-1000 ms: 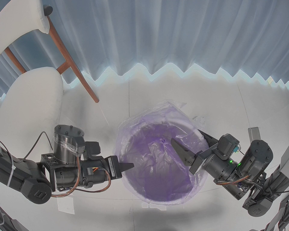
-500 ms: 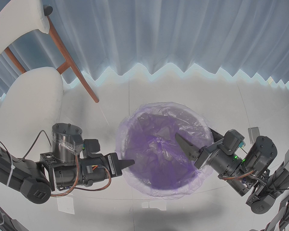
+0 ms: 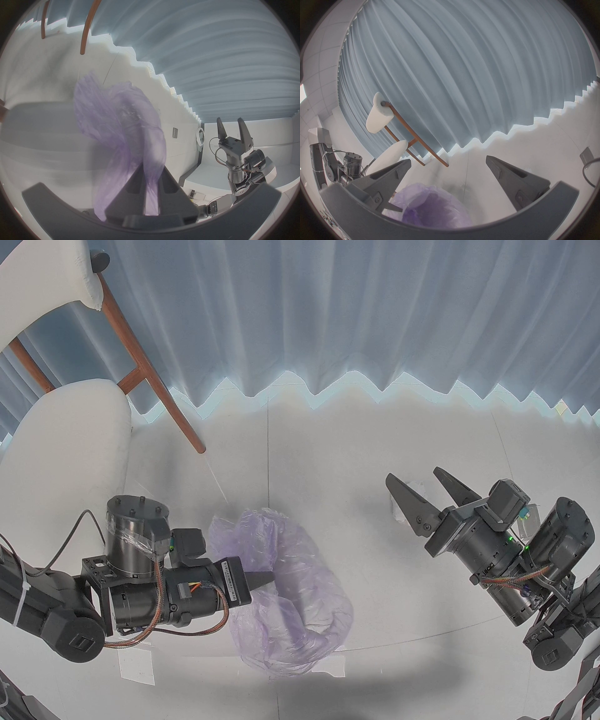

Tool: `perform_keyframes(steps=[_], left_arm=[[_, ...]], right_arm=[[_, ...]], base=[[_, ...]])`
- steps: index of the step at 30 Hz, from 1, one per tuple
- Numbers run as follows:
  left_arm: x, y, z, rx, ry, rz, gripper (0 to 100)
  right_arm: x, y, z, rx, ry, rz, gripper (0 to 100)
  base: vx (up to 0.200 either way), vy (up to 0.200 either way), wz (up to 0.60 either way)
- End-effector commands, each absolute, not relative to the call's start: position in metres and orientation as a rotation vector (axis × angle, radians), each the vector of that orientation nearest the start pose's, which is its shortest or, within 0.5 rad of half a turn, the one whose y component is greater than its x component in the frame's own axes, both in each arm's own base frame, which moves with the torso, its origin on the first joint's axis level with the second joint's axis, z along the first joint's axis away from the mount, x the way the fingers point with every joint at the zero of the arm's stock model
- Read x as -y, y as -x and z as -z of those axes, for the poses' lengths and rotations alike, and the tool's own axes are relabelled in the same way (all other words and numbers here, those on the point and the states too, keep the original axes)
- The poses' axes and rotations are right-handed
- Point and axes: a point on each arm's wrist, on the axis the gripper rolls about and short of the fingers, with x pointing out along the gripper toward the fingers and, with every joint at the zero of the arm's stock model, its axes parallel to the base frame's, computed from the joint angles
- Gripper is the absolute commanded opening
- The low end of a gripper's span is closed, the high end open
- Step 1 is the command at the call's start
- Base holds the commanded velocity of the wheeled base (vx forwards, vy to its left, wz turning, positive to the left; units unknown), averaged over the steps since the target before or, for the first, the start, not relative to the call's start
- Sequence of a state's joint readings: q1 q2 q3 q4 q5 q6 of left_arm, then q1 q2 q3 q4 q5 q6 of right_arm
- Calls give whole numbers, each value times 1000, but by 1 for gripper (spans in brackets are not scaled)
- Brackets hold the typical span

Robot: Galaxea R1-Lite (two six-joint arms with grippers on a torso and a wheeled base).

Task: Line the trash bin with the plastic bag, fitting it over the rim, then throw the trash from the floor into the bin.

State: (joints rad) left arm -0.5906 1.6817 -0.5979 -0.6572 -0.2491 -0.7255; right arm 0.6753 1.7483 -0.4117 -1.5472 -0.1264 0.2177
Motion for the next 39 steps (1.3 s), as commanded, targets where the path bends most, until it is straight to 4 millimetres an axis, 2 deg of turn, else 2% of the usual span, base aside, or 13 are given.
perform_keyframes(steps=[1, 16, 19, 23, 28, 33, 34, 36, 37, 38, 39], left_arm=[[157, -225, -137, -707, 598, 628, 0], [159, -227, -133, -713, 592, 628, 0], [160, -239, -122, -715, 604, 613, 0], [167, -259, -94, -688, 630, 608, 0], [169, -264, -110, -553, 777, 662, 0], [174, -271, -119, -537, 803, 731, 0], [181, -279, -128, -514, 805, 785, 0], [188, -287, -132, -501, 806, 820, 0], [197, -301, -134, -483, 815, 847, 0], [197, -301, -134, -483, 815, 847, 0], [200, -309, -123, -505, 824, 827, 0]], right_arm=[[-163, -210, -164, 125, -294, -565, 100], [-164, -209, -161, 110, -290, -565, 100], [-164, -210, -161, 108, -290, -565, 100], [-163, -209, -161, 112, -289, -564, 100], [-162, -209, -164, 125, -289, -565, 100], [-162, -209, -164, 125, -289, -565, 100], [-162, -209, -164, 122, -290, -563, 100], [-163, -210, -163, 119, -288, -563, 100], [-163, -210, -161, 113, -287, -561, 100], [-163, -210, -161, 113, -287, -561, 100], [-161, -212, -160, 111, -286, -553, 100]], base=[[0, 0, 0], [0, 0, 0], [0, 0, 0], [0, 0, 0], [0, 0, 0], [0, 0, 0], [0, 0, 0], [0, 0, 0], [0, 0, 0], [0, 0, 0], [0, 0, 0]])
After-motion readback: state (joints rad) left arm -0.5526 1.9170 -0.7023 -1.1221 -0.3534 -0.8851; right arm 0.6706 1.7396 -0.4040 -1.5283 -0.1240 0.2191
